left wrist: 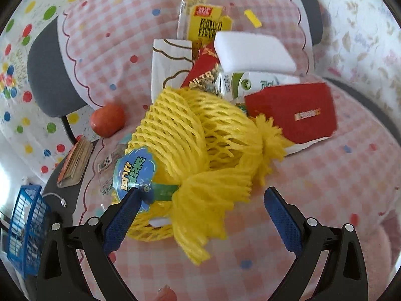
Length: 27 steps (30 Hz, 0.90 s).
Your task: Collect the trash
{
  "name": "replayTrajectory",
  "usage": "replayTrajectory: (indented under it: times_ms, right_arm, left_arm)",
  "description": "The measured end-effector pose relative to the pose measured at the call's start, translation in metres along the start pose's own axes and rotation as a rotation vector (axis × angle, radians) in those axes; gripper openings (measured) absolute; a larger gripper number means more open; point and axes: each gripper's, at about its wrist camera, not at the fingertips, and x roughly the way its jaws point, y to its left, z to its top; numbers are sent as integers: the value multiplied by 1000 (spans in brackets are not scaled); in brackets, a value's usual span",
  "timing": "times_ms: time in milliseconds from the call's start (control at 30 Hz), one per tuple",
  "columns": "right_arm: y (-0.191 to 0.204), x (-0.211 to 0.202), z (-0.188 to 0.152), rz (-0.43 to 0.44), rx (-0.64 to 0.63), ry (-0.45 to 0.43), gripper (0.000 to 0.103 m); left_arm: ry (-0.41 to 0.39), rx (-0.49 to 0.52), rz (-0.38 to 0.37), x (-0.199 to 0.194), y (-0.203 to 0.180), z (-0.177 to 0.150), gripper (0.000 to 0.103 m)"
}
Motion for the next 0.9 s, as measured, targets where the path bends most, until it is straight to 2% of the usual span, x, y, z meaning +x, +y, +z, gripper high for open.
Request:
replayTrajectory:
  times_ms: [167,267,300,333,467,533,633,767,900]
  right_arm:
    - [-1,9,0,9,8,16,97]
    - [0,10,-3,8,1,20,97]
    - [0,9,-5,7,1,21,97]
    - [0,8,-6,8,2,21,97]
    - [0,1,-10,2,0,12,97]
    - [1,-3,-12,2,-1,7,97]
    - [3,-10,-16,5,-8,1,97]
    - [4,-13,-20,16,-10,-11,97]
    - [10,-11,-21,47,-5,-19,97]
  left_arm:
    - [21,6,63,17,1,1,96]
    - [3,6,88,16,2,1,91]
    - [-4,7,91,15,2,1,83]
    - [-14,7,91,12,4,0,62]
    - [-47,-39,64,-1,16,-1,50]
    - [-81,-67,23,-13,23,-3,39]
    - [-169,-101,-43,-48,36,-8,25]
    - [-270,-179,-123,-102,61,-15,22]
    - [-330,-230,-88,-136,86,-26,22]
